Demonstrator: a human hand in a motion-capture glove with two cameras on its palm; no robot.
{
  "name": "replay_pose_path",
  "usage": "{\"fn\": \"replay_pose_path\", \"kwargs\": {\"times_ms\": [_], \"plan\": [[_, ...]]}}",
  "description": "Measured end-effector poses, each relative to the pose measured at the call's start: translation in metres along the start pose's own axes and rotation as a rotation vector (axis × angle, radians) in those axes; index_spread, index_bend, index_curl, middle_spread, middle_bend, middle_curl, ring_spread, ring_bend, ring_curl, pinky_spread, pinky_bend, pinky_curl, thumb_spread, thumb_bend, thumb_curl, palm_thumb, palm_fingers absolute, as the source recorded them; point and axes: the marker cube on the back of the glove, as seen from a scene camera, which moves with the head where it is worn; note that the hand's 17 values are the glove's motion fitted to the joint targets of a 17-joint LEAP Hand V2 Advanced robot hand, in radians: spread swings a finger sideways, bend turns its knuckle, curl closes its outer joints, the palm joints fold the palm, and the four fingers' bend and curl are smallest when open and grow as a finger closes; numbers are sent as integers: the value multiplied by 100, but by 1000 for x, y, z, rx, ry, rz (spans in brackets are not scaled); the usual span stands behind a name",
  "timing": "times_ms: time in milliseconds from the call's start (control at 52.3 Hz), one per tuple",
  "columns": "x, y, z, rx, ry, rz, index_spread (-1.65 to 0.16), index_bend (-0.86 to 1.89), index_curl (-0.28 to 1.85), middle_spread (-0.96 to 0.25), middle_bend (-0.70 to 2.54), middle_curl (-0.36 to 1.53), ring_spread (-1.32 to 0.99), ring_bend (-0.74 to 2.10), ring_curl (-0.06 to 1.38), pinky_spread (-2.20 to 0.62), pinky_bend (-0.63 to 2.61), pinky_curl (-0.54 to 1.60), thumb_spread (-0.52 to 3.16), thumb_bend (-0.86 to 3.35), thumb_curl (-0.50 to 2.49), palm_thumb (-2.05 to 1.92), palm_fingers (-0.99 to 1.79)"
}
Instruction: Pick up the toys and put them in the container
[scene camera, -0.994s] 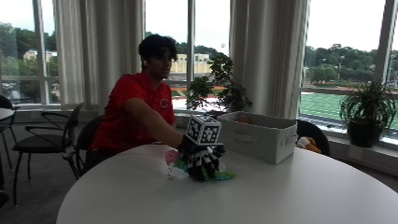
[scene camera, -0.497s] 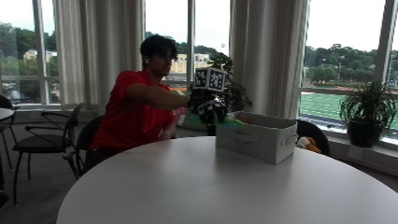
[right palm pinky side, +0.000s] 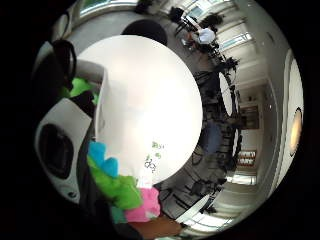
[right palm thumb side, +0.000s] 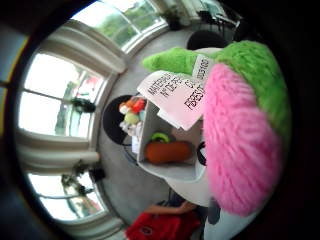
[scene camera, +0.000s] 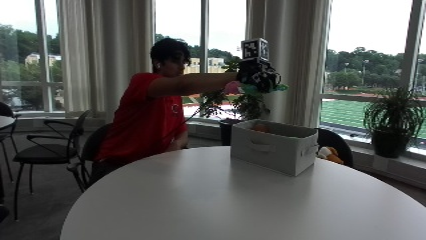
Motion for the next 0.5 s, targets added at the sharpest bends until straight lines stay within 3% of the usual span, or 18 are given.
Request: {"fn": "replay_pose_path", "kwargs": {"times_ms": [76, 153, 229, 268, 344, 363, 382, 421, 497], "plan": [[-18, -10, 6, 35, -68, -245, -45, 83, 97, -55, 74, 60, -57, 103, 64, -39, 112, 46, 13, 21, 94, 72, 81], [-49, -22, 13, 41, -3, -41, -45, 81, 100, -54, 72, 62, -57, 103, 65, -40, 113, 46, 13, 20, 95, 71, 77], [-67, -21, 19, 25, -56, -84, -45, 78, 103, -54, 70, 63, -56, 101, 64, -41, 113, 45, 14, 18, 96, 71, 72], [-67, -23, 27, -19, -53, -27, -45, 77, 105, -54, 69, 64, -56, 101, 64, -42, 113, 45, 15, 18, 97, 70, 72], [-60, -23, 39, -98, -37, 48, -44, 57, 104, -50, 52, 60, -52, 97, 63, -42, 124, 47, 27, 14, 98, 64, 42], [-59, -22, 41, -109, -45, 52, -45, 41, 100, -47, 45, 57, -49, 100, 64, -39, 133, 49, 35, 13, 98, 60, 29], [-56, -21, 41, -117, -54, 56, -44, 34, 96, -41, 36, 55, -43, 90, 62, -31, 134, 50, 50, -1, 92, 40, -1], [-50, -20, 42, -128, -74, 65, -43, 19, 90, -35, 35, 54, -35, 83, 62, -24, 144, 54, 63, -11, 85, 24, -19], [-37, -16, 40, -136, -119, 67, -44, 5, 74, -26, 30, 51, -24, 64, 54, -14, 149, 50, 80, -10, 75, 8, -20]]}}
